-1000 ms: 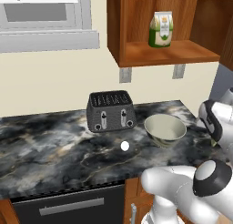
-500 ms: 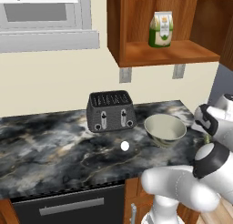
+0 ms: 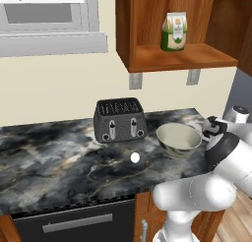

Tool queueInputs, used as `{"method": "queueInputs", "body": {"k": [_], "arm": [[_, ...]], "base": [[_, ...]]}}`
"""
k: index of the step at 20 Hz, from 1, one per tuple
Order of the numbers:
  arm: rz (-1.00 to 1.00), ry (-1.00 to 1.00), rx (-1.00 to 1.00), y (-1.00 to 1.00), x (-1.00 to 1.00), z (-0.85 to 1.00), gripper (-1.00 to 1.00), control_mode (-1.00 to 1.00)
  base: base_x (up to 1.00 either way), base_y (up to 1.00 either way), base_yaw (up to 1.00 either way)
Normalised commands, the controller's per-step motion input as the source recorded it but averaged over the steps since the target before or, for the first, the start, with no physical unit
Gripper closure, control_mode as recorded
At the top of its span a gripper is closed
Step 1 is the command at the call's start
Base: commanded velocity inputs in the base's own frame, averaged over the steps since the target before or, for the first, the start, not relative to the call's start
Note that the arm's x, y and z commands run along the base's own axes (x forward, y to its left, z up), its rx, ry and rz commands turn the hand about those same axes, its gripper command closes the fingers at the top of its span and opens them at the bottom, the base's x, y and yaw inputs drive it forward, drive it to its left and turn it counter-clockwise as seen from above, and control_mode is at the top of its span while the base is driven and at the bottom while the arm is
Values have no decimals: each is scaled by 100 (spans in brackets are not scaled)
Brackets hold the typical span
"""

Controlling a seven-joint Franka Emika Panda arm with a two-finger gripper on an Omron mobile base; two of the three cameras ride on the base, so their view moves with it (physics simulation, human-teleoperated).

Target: Pick the egg and butter from the fridge and place them by the bowl for mixing.

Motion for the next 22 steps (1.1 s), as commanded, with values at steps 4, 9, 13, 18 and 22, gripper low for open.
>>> {"method": "queueInputs", "body": {"k": [4,9,13,18,22], "arm": [[-10,0,2,0,24,-29,100,-100],[-10,0,2,-4,16,-25,100,-100],[-11,0,3,0,2,-6,100,-100],[-13,0,1,0,3,-8,100,-100],[-13,0,0,0,1,-22,100,-100]], "base": [[0,0,0],[0,0,0],[0,0,0],[0,0,0],[0,0,0]]}}
